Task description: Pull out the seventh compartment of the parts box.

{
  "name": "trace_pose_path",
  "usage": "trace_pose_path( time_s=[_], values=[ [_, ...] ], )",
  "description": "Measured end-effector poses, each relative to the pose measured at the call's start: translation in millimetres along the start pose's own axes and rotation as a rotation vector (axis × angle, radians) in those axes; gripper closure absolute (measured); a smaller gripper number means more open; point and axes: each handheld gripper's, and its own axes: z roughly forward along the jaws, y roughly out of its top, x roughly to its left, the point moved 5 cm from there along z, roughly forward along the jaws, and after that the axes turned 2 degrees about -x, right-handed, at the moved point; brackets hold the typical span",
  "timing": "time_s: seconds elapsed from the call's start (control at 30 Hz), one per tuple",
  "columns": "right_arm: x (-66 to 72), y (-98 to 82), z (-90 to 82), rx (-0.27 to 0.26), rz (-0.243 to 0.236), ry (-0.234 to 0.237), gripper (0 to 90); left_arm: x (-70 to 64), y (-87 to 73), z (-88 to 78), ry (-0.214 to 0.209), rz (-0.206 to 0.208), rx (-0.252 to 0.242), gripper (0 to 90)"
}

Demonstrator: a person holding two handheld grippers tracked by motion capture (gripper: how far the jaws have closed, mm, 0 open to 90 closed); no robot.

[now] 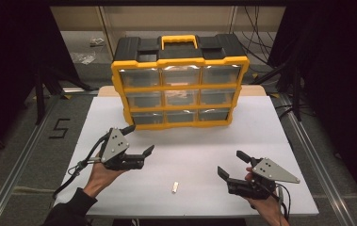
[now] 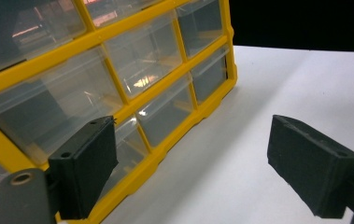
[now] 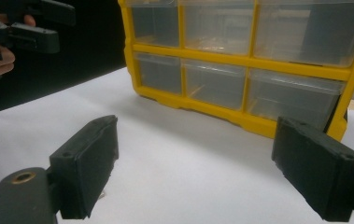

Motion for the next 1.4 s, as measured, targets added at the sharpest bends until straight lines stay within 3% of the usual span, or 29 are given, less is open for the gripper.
trace_pose_path(
  time_s=[0.23, 0.37, 0.83, 0.97, 1.0, 1.2, 1.3, 1.4],
  values=[
    [1.0, -0.2, 0.6, 0.003, -0.004, 0.004, 15.6, 1.5, 5.3, 11.4, 0.006, 0.054, 0.025, 15.4],
    [0.4, -0.1, 0.4, 0.002, -0.002, 0.003, 15.6, 2.9, 4.5, 16.5, 0.005, 0.049, 0.038, 15.4],
    [0.6, -0.5, 0.6, 0.005, -0.002, 0.008, 15.6, 17.3, -1.0, 46.2, 0.086, 0.182, 0.118, 15.3],
    [1.0, -0.4, 0.7, 0.005, -0.003, 0.009, 15.7, 20.6, -4.4, 53.3, 0.106, 0.195, 0.125, 15.4],
    [0.9, -0.6, 0.8, 0.007, -0.003, 0.009, 15.7, 21.9, -6.3, 57.9, 0.125, 0.225, 0.125, 15.6],
    [0.7, -0.9, 1.2, 0.007, -0.005, 0.011, 15.7, 29.2, -11.7, 70.5, 0.142, 0.217, 0.148, 15.6],
    [0.6, -0.9, 1.3, 0.008, -0.006, 0.012, 15.7, 32.2, -16.1, 77.8, 0.158, 0.254, 0.171, 15.7],
    [0.8, -1.0, 1.4, 0.009, -0.007, 0.014, 15.7, 34.9, -22.1, 84.7, 0.146, 0.274, 0.226, 15.8]
  ],
)
